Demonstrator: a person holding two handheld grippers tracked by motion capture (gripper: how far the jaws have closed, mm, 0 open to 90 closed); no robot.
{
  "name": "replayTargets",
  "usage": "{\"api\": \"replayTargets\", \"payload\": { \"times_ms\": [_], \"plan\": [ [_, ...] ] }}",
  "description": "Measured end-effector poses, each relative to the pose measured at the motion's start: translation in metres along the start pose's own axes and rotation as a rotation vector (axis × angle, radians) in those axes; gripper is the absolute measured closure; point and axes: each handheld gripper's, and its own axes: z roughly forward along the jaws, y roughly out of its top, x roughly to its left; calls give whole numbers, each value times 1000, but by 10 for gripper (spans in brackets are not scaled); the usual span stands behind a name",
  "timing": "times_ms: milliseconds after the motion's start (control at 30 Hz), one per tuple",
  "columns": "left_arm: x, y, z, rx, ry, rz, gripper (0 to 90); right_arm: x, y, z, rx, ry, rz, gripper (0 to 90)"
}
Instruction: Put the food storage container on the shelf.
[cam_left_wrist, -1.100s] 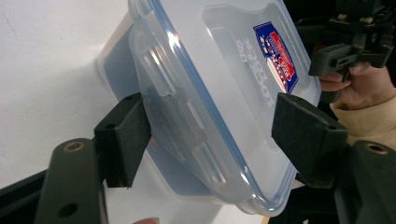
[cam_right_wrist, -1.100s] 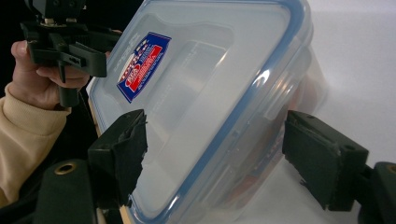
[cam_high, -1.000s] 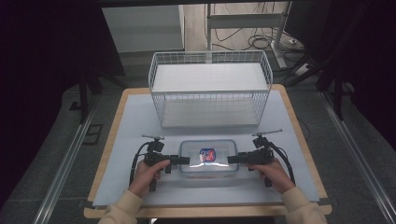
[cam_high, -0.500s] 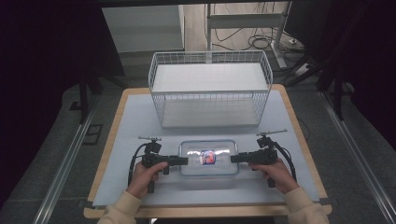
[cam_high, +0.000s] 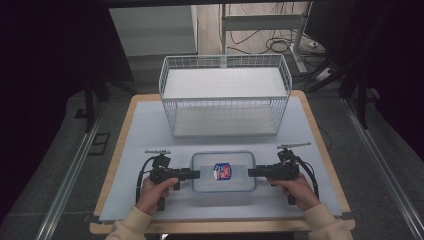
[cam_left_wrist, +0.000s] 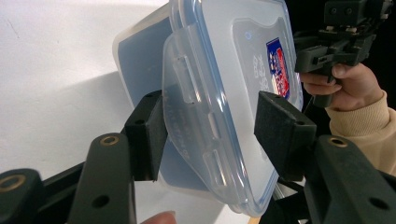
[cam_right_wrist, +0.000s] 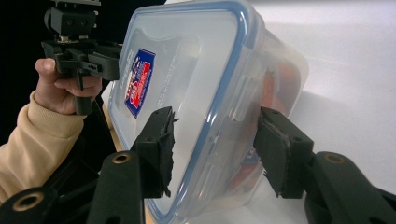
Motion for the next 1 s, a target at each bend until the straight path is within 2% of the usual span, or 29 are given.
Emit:
{"api": "replayTargets", "payload": {
  "times_ms": [200, 600, 733, 1000],
  "plan": [
    [-3, -3, -2, -14, 1, -3, 471, 3, -3, -2, -12, -5, 13, 508],
    [-9, -5, -5, -24, 7, 16, 490, 6, -6, -5, -28, 2, 35, 534],
    [-11, -5, -6, -26, 9, 22, 496, 5, -7, -6, -31, 10, 60, 542],
    [-16, -3, -6, -35, 27, 39, 500, 6, -7, -8, -38, 11, 68, 550]
  ]
}}
